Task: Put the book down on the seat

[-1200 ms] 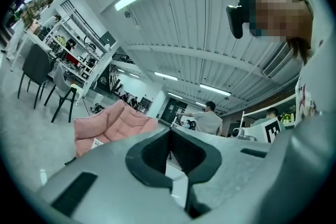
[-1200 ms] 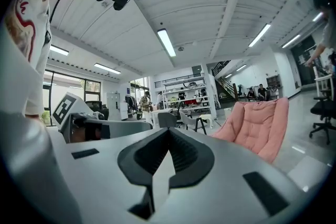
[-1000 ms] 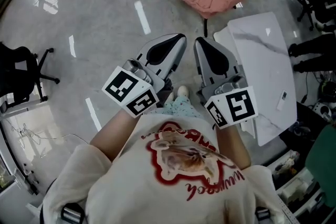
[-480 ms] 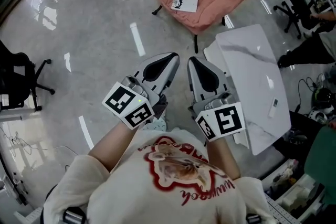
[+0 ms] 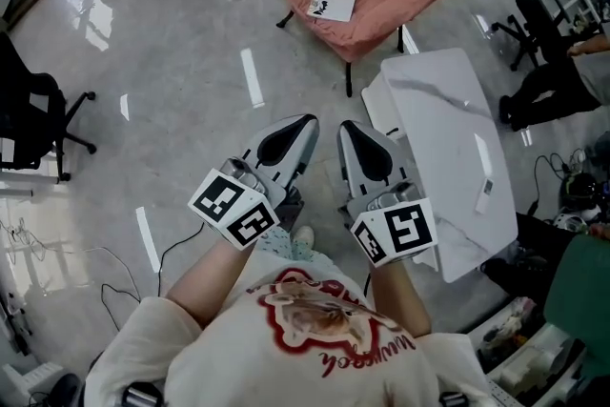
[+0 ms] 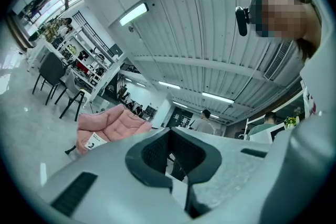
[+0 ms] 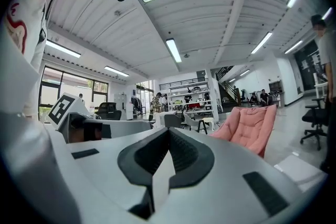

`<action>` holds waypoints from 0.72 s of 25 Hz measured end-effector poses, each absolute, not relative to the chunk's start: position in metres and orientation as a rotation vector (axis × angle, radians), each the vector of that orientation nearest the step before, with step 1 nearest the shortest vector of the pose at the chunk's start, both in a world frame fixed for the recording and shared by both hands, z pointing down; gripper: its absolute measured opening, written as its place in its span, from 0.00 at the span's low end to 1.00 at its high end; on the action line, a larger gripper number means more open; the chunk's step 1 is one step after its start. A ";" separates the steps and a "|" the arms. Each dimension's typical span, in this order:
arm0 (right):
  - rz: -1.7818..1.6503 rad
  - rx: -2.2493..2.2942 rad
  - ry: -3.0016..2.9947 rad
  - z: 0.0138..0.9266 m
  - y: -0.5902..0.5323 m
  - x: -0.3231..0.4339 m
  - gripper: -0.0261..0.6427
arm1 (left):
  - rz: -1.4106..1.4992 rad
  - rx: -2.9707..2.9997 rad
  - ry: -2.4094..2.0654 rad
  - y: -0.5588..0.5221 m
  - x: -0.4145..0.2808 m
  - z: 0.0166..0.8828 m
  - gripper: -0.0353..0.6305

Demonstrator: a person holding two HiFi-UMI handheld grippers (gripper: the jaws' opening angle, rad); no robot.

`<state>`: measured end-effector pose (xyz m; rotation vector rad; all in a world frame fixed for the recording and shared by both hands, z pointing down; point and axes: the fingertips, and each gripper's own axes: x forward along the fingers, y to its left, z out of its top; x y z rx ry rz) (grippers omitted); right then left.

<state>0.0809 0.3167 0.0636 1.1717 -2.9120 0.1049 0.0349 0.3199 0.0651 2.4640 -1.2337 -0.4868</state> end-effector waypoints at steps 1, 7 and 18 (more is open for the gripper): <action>0.106 1.174 -2.914 0.063 0.324 0.080 0.04 | -0.488 2.467 -1.237 0.328 0.034 0.064 0.06; 0.126 1.189 -2.917 0.062 0.339 0.082 0.04 | -0.468 2.482 -1.211 0.341 0.038 0.062 0.06; 0.110 1.186 -2.931 0.056 0.345 0.072 0.04 | -0.454 2.490 -1.211 0.349 0.028 0.060 0.06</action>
